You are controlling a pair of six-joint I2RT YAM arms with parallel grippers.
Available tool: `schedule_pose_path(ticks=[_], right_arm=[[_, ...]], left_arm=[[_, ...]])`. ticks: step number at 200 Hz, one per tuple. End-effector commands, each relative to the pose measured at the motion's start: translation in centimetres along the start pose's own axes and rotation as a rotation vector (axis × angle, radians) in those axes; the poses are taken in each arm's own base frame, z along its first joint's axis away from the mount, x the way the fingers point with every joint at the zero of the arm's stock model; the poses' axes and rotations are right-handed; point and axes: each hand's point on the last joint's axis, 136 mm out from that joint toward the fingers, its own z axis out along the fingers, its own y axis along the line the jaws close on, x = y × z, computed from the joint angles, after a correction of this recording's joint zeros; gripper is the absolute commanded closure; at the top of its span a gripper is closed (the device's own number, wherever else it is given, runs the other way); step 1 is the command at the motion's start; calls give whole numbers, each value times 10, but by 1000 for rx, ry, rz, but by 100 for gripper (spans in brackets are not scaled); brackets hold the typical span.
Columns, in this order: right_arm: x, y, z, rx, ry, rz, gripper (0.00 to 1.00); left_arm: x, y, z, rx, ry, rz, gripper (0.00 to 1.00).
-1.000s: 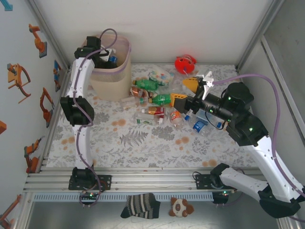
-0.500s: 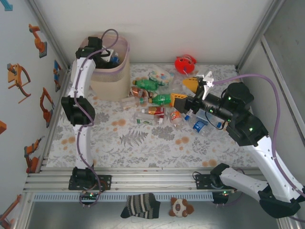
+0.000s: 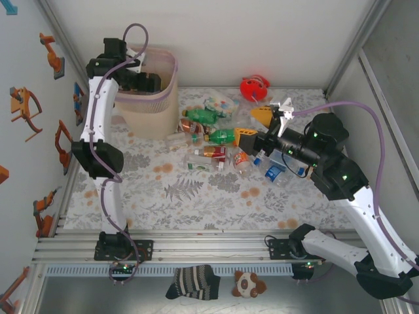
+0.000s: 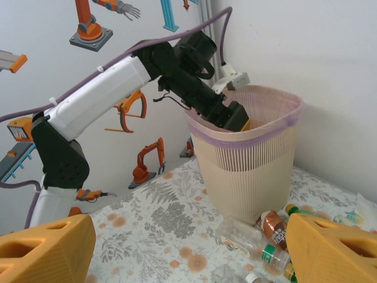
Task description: Put the plastic bottles in the bin
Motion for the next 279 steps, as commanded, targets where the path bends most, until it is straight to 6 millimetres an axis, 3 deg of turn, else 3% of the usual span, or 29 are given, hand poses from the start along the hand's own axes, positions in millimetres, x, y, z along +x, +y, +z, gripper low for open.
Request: schedule_pose_path(ticks=[1, 23, 53, 117, 145, 171, 200, 243, 279], right_arm=[[-9, 6, -4, -14, -35, -16, 17], [-9, 6, -3, -16, -36, -17, 17], [-8, 6, -4, -14, -35, -15, 17], [-6, 4, -9, 9, -32, -20, 17], [-3, 0, -9, 28, -22, -8, 17], [7, -12, -6, 92, 20, 26, 18], [25, -36, -5, 218, 91, 103, 19], [72, -79, -11, 467, 270, 187, 19], [113, -104, -21, 599, 400, 232, 19]], left_arm=[[-13, -13, -23, 36, -61, 2, 23], [-15, -14, -18, 49, -66, 10, 36], [-9, -2, 8, 40, -30, -3, 51], [25, 22, 74, 46, 104, -57, 59], [30, 21, 81, 67, 122, -77, 61], [19, 15, 65, 77, 80, -68, 61], [-3, 4, 32, 83, -5, -45, 60], [-30, -17, -22, 112, -129, -20, 60], [-37, -34, -57, 144, -194, -10, 59]])
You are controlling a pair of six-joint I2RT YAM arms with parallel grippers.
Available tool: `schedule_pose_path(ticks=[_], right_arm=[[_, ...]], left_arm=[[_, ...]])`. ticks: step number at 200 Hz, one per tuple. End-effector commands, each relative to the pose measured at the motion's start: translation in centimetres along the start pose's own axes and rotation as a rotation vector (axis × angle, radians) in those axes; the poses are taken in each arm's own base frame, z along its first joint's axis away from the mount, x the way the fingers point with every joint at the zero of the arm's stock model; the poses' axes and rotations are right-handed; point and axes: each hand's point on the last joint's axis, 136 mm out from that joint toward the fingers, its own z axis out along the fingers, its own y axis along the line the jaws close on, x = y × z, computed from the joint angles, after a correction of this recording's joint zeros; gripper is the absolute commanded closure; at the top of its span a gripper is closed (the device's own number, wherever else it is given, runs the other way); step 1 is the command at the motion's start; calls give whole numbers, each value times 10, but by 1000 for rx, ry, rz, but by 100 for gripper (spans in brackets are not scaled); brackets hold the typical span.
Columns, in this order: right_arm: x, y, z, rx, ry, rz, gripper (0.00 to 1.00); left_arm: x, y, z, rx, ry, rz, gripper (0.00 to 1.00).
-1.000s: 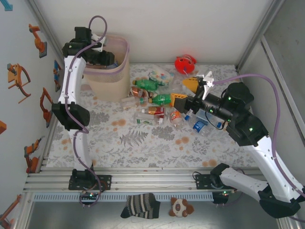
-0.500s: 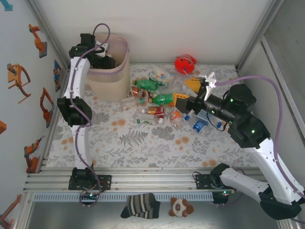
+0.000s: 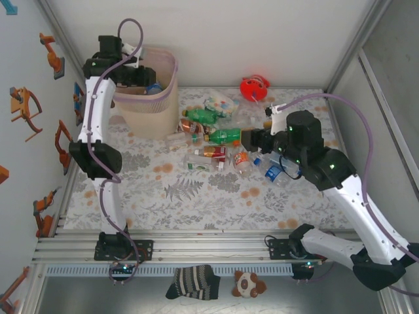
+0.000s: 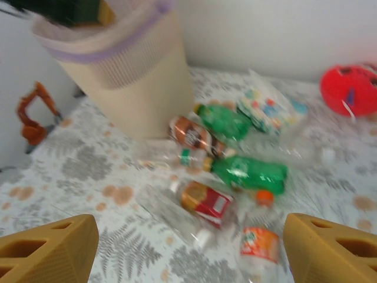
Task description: Put the plastic bottles in the bin
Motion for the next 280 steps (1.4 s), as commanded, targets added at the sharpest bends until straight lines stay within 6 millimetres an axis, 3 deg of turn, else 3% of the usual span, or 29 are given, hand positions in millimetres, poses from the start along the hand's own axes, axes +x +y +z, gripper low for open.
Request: schedule_pose_path(ticks=[1, 59, 119, 158, 201, 240, 280], right_arm=[[21, -29, 1, 141, 75, 46, 19], [78, -63, 26, 188, 308, 84, 19], [125, -101, 58, 300, 535, 10, 26], [157, -123, 77, 375, 712, -50, 29], [184, -135, 96, 389, 793, -84, 30], [201, -149, 107, 424, 860, -113, 33], [219, -156, 114, 433, 930, -124, 42]], left_arm=[[-17, -26, -39, 50, -86, 12, 59], [-3, -62, -78, 125, -167, 7, 57], [39, -89, -99, 238, -309, -82, 54], [87, -100, -90, 269, -281, -161, 53], [131, -122, -79, 290, -197, -182, 53], [152, -127, -77, 284, -173, -179, 53], [156, -128, -80, 278, -157, -165, 53]])
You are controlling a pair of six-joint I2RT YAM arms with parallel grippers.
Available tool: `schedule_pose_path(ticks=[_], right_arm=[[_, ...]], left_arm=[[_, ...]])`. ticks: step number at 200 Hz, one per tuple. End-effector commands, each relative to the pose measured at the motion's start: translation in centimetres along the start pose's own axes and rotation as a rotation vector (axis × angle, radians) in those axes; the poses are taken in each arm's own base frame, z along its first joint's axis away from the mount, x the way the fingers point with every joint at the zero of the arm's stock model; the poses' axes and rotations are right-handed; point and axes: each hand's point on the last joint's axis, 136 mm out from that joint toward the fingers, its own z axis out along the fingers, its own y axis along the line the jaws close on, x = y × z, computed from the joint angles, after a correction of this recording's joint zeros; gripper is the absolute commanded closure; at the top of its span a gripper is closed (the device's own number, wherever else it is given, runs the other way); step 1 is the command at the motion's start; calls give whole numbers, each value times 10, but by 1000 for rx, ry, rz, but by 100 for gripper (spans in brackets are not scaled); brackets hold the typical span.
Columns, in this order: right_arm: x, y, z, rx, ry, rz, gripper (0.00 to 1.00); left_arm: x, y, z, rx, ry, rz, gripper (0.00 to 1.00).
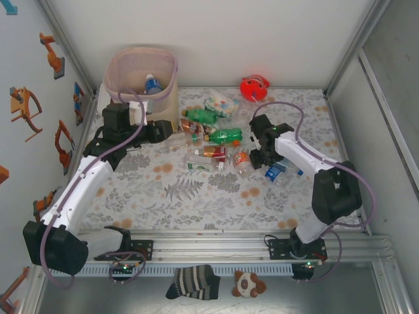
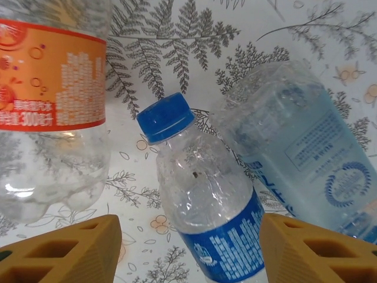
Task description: Put the plastic bottles in the bin
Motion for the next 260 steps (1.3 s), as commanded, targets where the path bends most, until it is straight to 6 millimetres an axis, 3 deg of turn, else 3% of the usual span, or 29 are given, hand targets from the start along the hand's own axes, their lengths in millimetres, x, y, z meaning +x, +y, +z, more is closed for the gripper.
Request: schedule_pose_path(ticks=[1, 166, 211, 260], right_arm=[[4, -7, 10, 37, 34, -19, 42], [21, -2, 65, 56, 217, -74, 38], [23, -1, 67, 52, 220, -62, 41], [20, -1, 53, 44, 181, -31, 47]], left_arm=[[-4, -6, -7, 4, -18, 18, 53], [2, -10, 2, 3, 1, 12, 52], [8, -10, 6, 2, 17, 14, 52], [11, -12, 7, 3, 22, 18, 52]])
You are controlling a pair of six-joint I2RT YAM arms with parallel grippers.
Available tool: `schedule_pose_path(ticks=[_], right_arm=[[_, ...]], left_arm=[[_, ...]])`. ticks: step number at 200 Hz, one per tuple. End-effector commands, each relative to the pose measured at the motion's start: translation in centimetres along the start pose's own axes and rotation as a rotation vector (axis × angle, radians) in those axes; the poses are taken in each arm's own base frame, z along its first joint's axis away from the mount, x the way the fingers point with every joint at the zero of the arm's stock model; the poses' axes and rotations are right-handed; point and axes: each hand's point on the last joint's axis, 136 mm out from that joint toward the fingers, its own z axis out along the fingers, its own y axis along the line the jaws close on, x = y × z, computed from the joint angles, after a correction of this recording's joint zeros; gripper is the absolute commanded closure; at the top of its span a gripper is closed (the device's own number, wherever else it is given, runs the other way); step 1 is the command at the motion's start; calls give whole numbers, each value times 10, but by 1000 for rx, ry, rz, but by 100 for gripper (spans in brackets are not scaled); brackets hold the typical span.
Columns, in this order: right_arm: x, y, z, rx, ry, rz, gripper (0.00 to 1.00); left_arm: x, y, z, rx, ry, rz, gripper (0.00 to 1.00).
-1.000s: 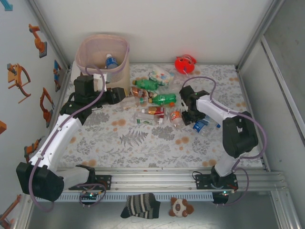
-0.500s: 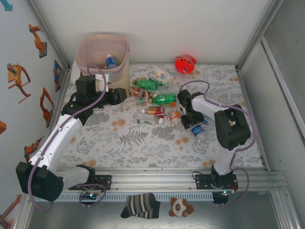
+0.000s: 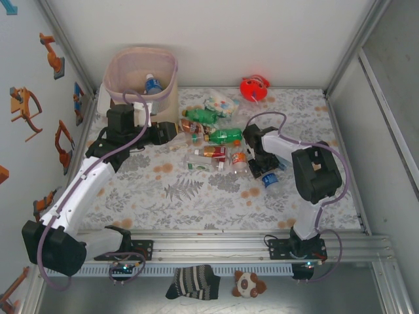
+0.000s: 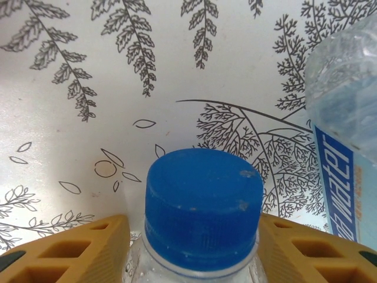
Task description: Put the plastic bottles in the bin
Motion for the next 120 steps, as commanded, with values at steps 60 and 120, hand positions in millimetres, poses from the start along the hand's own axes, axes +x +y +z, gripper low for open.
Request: schedule_pose_path(ticks=[60, 120], right_arm=[[-5, -9, -64, -41, -176, 95, 49], [-28, 12, -170, -216, -539, 91, 50]], left_arm=[[2, -15, 9, 54, -3, 39, 50], [-9, -58, 8, 219, -56, 127, 47]])
